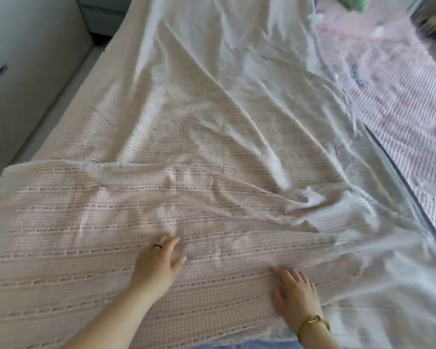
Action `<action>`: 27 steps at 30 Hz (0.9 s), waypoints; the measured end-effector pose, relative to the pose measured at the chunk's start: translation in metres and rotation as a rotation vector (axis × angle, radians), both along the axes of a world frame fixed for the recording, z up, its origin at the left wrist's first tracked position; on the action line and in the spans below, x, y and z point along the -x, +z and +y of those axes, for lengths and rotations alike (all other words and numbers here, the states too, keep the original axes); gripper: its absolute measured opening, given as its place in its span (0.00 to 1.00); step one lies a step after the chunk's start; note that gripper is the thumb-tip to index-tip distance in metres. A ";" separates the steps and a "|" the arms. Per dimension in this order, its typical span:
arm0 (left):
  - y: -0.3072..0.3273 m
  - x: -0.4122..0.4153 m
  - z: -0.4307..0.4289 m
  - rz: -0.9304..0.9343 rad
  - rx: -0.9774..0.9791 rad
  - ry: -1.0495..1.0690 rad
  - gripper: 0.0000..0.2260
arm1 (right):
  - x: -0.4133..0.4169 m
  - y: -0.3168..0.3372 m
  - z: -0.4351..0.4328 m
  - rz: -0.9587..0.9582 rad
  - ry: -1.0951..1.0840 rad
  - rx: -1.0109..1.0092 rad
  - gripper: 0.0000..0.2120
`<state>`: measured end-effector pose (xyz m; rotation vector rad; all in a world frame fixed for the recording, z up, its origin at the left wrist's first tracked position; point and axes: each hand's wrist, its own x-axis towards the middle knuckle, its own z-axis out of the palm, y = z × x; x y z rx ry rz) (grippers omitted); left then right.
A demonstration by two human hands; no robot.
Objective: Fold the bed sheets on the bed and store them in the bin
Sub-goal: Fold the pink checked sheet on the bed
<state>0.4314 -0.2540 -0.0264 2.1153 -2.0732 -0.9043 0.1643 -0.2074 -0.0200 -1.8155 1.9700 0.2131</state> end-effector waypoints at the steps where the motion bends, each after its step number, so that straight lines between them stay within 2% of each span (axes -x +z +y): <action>1: 0.001 0.037 -0.019 -0.004 0.017 0.012 0.21 | 0.037 -0.001 -0.014 0.038 0.012 0.033 0.18; 3: 0.003 0.091 -0.049 0.057 0.146 -0.017 0.18 | 0.090 0.006 -0.034 0.019 -0.045 0.030 0.14; 4: 0.001 0.121 -0.067 0.074 0.202 -0.046 0.18 | 0.118 0.009 -0.046 0.016 -0.095 0.015 0.15; 5: 0.001 0.147 -0.084 0.072 0.263 -0.047 0.16 | 0.145 0.007 -0.054 0.012 -0.113 0.084 0.16; 7: 0.010 0.193 -0.115 0.117 0.270 -0.006 0.14 | 0.194 0.003 -0.072 -0.025 -0.224 0.122 0.15; 10: 0.020 0.261 -0.157 0.126 0.127 -0.035 0.24 | 0.256 0.006 -0.103 -0.060 -0.452 0.193 0.17; 13: 0.015 0.309 -0.190 0.135 -0.216 -0.094 0.19 | 0.301 0.003 -0.137 -0.150 -0.632 0.252 0.22; 16: 0.008 0.339 -0.208 0.140 -0.370 -0.158 0.21 | 0.328 0.004 -0.167 -0.188 -0.576 0.143 0.27; 18: 0.001 0.355 -0.210 0.123 -0.448 -0.242 0.15 | 0.338 0.006 -0.183 -0.151 -0.517 0.029 0.28; 19: -0.002 0.359 -0.209 0.089 -0.446 -0.284 0.09 | 0.339 0.007 -0.188 -0.106 -0.446 -0.011 0.27; 20: -0.003 0.362 -0.209 0.050 -0.438 -0.329 0.08 | 0.338 0.008 -0.192 -0.064 -0.371 -0.053 0.25; 22: 0.000 0.365 -0.213 -0.007 -0.442 -0.406 0.14 | 0.337 0.006 -0.197 -0.059 -0.309 -0.111 0.22; 25: 0.015 0.367 -0.231 0.054 -0.466 -0.453 0.14 | 0.335 0.006 -0.200 -0.126 -0.341 -0.139 0.06; 27: 0.036 0.368 -0.250 0.090 -0.368 -0.462 0.11 | 0.340 0.009 -0.198 -0.245 -0.379 -0.089 0.08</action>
